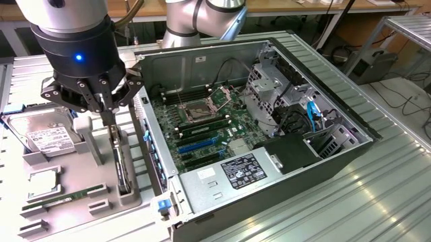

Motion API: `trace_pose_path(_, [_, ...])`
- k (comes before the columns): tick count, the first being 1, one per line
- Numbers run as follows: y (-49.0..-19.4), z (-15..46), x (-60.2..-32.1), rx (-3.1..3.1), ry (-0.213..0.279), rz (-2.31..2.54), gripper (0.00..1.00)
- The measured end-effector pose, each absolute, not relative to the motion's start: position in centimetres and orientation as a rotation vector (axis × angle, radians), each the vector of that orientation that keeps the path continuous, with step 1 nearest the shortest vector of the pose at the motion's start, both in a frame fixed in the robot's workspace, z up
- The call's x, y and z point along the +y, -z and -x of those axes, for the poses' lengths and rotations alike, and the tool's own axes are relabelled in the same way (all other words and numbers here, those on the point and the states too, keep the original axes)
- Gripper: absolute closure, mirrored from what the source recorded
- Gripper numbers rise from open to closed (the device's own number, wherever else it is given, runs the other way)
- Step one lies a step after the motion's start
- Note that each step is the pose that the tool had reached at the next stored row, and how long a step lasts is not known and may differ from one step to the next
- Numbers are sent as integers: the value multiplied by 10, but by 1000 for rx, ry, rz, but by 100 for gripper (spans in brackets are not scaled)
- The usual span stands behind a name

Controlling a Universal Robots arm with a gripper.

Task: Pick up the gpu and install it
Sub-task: 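Pick up the gpu and move the gpu toward the slot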

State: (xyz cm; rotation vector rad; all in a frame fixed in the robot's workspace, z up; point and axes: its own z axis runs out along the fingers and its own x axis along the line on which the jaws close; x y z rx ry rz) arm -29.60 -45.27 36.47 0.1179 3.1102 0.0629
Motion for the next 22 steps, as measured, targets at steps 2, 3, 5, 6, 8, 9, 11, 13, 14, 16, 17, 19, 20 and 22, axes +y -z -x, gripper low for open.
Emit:
trace_pose_path(2, [-365,296,-453,3110,-63,-118,76])
trace_pose_path(3, [-365,296,-453,3110,-63,-118,70])
trace_pose_path(5, [-364,296,-453,3110,-62,-118,64])
trace_pose_path(6, [-362,296,-453,3110,-60,-118,58])
trace_pose_path(8, [-356,297,-453,3110,-58,-118,58])
trace_pose_path(9, [-353,297,-453,3110,-58,-118,58])
trace_pose_path(11, [-348,298,-453,3110,-58,-118,58])
trace_pose_path(13, [-341,298,-453,3110,-58,-118,58])
trace_pose_path(14, [-338,298,-453,3110,-58,-118,58])
trace_pose_path(16, [-331,298,-453,3115,-58,-118,58])
trace_pose_path(17, [-330,298,-453,3121,-58,-119,58])
trace_pose_path(19, [-326,298,-453,3131,-57,-119,58])
trace_pose_path(20, [-324,298,-453,3135,-57,-120,58])
trace_pose_path(22, [-320,298,-453,3136,-57,-119,58])
